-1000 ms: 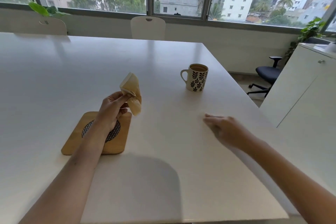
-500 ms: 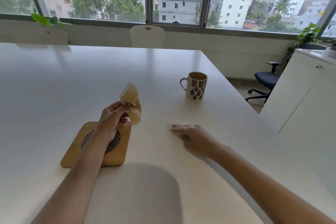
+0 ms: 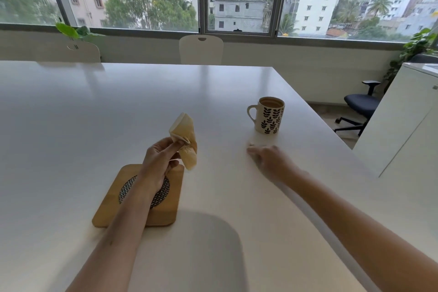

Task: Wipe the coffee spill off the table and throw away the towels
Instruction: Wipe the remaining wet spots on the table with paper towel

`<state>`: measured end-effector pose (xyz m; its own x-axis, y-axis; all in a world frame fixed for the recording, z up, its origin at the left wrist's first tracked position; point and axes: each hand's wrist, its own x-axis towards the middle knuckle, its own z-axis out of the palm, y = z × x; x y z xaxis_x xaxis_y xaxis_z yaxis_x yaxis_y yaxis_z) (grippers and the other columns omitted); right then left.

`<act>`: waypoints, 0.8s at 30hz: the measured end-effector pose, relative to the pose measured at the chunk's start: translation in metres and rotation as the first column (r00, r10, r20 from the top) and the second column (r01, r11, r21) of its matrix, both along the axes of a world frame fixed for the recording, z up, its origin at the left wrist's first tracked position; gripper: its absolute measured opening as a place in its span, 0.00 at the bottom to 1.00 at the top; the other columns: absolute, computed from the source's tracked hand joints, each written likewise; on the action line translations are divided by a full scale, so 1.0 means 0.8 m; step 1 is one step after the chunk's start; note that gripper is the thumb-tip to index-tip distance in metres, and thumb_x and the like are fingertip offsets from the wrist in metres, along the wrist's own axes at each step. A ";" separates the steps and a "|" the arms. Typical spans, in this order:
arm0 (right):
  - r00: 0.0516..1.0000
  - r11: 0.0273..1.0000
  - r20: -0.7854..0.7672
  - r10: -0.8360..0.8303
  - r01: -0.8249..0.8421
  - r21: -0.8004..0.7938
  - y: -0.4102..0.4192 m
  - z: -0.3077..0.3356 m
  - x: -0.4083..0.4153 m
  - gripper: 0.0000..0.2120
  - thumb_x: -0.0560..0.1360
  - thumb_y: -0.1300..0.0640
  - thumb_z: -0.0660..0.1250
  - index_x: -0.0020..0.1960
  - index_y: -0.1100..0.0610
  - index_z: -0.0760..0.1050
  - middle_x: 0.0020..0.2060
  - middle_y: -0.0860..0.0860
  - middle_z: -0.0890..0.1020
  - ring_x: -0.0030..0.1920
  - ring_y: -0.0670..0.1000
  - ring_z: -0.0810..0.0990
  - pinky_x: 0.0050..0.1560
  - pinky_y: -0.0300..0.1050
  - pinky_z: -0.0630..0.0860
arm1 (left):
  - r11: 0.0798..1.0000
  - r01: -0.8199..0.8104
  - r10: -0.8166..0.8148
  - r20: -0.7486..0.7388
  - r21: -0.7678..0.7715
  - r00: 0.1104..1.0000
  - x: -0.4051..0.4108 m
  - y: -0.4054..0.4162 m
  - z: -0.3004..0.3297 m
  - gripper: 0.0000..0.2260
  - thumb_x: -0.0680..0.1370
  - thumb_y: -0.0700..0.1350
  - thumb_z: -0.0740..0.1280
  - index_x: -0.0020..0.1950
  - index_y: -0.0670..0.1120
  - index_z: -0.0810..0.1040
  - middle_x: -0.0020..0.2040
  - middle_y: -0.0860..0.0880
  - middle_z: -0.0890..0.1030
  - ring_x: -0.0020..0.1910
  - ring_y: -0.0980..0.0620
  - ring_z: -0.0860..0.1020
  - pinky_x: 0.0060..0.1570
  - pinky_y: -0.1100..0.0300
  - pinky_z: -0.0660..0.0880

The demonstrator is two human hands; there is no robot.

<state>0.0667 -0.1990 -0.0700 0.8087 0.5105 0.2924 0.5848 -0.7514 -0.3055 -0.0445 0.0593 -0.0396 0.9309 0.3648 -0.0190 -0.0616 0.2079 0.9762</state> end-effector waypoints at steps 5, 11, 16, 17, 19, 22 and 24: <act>0.993 0.993 -0.001 -0.115 0.115 -0.029 0.030 0.014 0.046 0.17 0.80 0.51 0.52 0.47 0.56 0.78 0.38 0.57 0.82 0.40 0.58 0.80 0.41 0.47 0.77 | 1.000 0.006 -0.006 0.000 -0.012 1.000 0.004 0.003 -0.003 0.03 0.74 0.42 0.69 0.46 0.47 0.83 0.38 0.50 0.84 0.35 0.57 0.78 0.35 0.62 0.69; 0.997 0.996 -0.028 0.071 -0.072 -0.053 0.123 0.011 0.035 0.13 0.77 0.58 0.55 0.51 0.51 0.78 0.44 0.56 0.83 0.43 0.59 0.81 0.37 0.43 0.70 | 1.000 -0.002 0.002 -0.012 -0.013 1.000 0.006 0.005 -0.005 0.05 0.74 0.43 0.70 0.48 0.46 0.82 0.40 0.49 0.84 0.36 0.57 0.78 0.35 0.63 0.70; 0.922 0.922 -0.058 0.382 -0.385 -0.042 0.142 0.009 -0.031 0.15 0.75 0.68 0.56 0.51 0.58 0.79 0.50 0.55 0.83 0.49 0.58 0.81 0.48 0.48 0.75 | 1.000 0.005 -0.005 0.002 -0.017 1.000 0.006 0.005 -0.004 0.03 0.74 0.43 0.70 0.45 0.46 0.83 0.40 0.47 0.84 0.38 0.53 0.80 0.39 0.58 0.72; 0.921 0.922 -0.048 0.386 -0.388 -0.018 0.131 0.008 -0.037 0.15 0.76 0.66 0.57 0.55 0.56 0.79 0.54 0.53 0.83 0.53 0.55 0.80 0.53 0.46 0.75 | 1.000 0.011 -0.011 0.006 -0.027 1.000 0.006 0.006 -0.003 0.03 0.74 0.43 0.69 0.45 0.46 0.82 0.40 0.47 0.84 0.39 0.52 0.81 0.41 0.56 0.74; 0.941 0.942 -0.045 0.336 -0.335 0.020 0.101 0.004 -0.037 0.16 0.77 0.65 0.58 0.60 0.54 0.78 0.62 0.51 0.78 0.61 0.50 0.77 0.63 0.44 0.72 | 0.999 0.016 -0.016 0.009 -0.038 1.000 0.006 0.005 -0.002 0.03 0.75 0.42 0.68 0.45 0.46 0.82 0.39 0.48 0.84 0.37 0.53 0.81 0.40 0.57 0.77; 0.979 0.980 -0.074 0.188 -0.182 0.081 0.041 0.012 -0.027 0.15 0.75 0.68 0.60 0.57 0.58 0.79 0.60 0.55 0.79 0.60 0.54 0.78 0.62 0.43 0.71 | 0.999 0.024 -0.023 0.014 -0.040 1.000 0.004 0.004 -0.002 0.03 0.75 0.43 0.68 0.45 0.46 0.81 0.38 0.49 0.84 0.37 0.54 0.82 0.39 0.58 0.78; 0.998 0.998 -0.065 0.023 -0.019 0.064 -0.009 0.015 -0.016 0.13 0.77 0.64 0.59 0.56 0.58 0.80 0.57 0.55 0.81 0.58 0.56 0.79 0.60 0.43 0.70 | 0.999 0.032 -0.031 0.017 -0.039 0.999 0.003 0.005 -0.003 0.03 0.75 0.43 0.68 0.46 0.46 0.81 0.38 0.49 0.84 0.38 0.54 0.82 0.41 0.57 0.77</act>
